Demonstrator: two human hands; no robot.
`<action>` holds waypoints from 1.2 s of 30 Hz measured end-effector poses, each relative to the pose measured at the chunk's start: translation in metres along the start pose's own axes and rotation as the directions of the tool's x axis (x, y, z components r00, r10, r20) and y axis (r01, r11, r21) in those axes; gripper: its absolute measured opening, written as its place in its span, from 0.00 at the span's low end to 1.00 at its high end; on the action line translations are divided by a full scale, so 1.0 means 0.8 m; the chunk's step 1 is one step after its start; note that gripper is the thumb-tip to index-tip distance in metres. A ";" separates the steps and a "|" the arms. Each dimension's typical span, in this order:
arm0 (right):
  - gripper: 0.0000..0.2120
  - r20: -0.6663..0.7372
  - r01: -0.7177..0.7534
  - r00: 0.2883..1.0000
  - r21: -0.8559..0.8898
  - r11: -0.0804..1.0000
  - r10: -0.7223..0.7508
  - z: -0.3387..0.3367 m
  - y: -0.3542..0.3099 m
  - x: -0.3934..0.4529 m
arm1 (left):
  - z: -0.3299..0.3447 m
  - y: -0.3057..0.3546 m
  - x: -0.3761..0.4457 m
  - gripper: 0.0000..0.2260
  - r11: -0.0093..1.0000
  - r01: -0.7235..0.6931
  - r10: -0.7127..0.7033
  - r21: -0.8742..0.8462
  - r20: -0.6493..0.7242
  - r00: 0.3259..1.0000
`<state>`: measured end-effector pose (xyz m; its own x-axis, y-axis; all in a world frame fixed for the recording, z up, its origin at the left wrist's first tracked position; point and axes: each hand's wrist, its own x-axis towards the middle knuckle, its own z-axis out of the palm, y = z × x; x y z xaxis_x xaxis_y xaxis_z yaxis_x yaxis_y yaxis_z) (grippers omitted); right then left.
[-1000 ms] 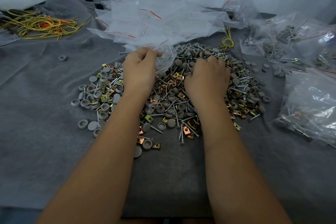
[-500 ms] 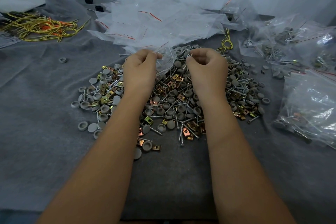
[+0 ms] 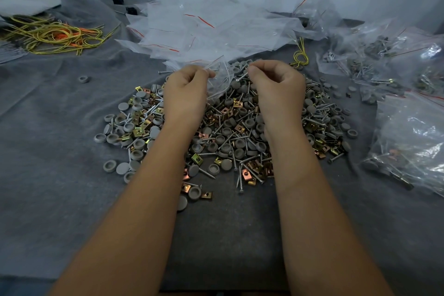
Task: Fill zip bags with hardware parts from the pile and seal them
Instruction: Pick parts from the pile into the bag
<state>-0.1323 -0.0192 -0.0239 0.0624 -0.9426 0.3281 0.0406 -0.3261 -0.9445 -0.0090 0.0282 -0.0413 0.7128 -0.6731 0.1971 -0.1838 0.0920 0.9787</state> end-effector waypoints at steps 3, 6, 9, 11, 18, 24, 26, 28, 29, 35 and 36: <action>0.08 0.017 -0.012 1.000 0.041 0.999 0.011 0.001 -0.002 -0.002 | 0.000 0.000 0.000 0.11 1.000 0.001 -0.001 -0.002 0.000 1.000; 0.08 0.056 -0.025 0.998 0.073 0.997 0.021 0.003 -0.005 -0.004 | 0.000 -0.001 0.000 0.11 1.000 -0.007 0.007 0.008 0.001 1.000; 0.09 0.076 -0.012 0.997 0.089 0.996 0.005 0.004 -0.006 -0.006 | -0.001 0.000 -0.001 0.11 1.000 -0.016 0.015 0.011 0.005 1.000; 0.10 0.063 0.004 0.998 0.118 0.993 -0.012 0.003 -0.008 -0.006 | -0.001 0.000 -0.001 0.11 1.000 -0.014 0.014 0.010 0.005 1.000; 0.10 0.097 0.097 0.989 0.110 0.989 -0.108 0.007 -0.005 -0.006 | 0.000 0.001 -0.002 0.11 0.999 -0.043 0.043 0.018 0.006 0.999; 0.07 0.211 0.120 0.973 -0.098 0.988 -0.097 0.013 0.004 -0.010 | -0.002 0.002 -0.002 0.10 0.998 -0.059 0.059 0.002 0.010 0.998; 0.08 0.177 0.089 0.981 -0.085 0.992 -0.072 0.012 0.003 -0.009 | -0.002 0.002 -0.002 0.11 0.998 -0.055 0.055 -0.002 0.004 0.998; 0.08 0.118 0.046 0.992 -0.062 0.997 -0.038 0.009 0.001 -0.007 | -0.001 0.002 -0.002 0.11 0.999 -0.046 0.046 -0.002 -0.004 0.999; 0.08 0.080 0.028 0.996 -0.057 0.998 -0.024 0.007 0.001 -0.006 | -0.001 0.001 -0.002 0.11 0.999 -0.039 0.039 -0.003 -0.007 0.999; 0.14 -0.087 -0.079 0.994 -0.238 0.968 0.059 -0.005 0.007 0.002 | -0.001 0.001 -0.001 0.12 1.000 -0.026 0.026 0.005 -0.005 1.000; 0.15 -0.083 -0.069 0.996 -0.308 0.949 0.046 -0.007 0.007 0.003 | -0.001 0.001 -0.001 0.12 1.000 -0.024 0.024 0.003 -0.007 1.000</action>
<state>-0.1374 -0.0240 -0.0285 -0.0188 -0.9592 0.2821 -0.2727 -0.2665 -0.9244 -0.0093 0.0295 -0.0409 0.7126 -0.6658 0.2210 -0.2029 0.1061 0.9734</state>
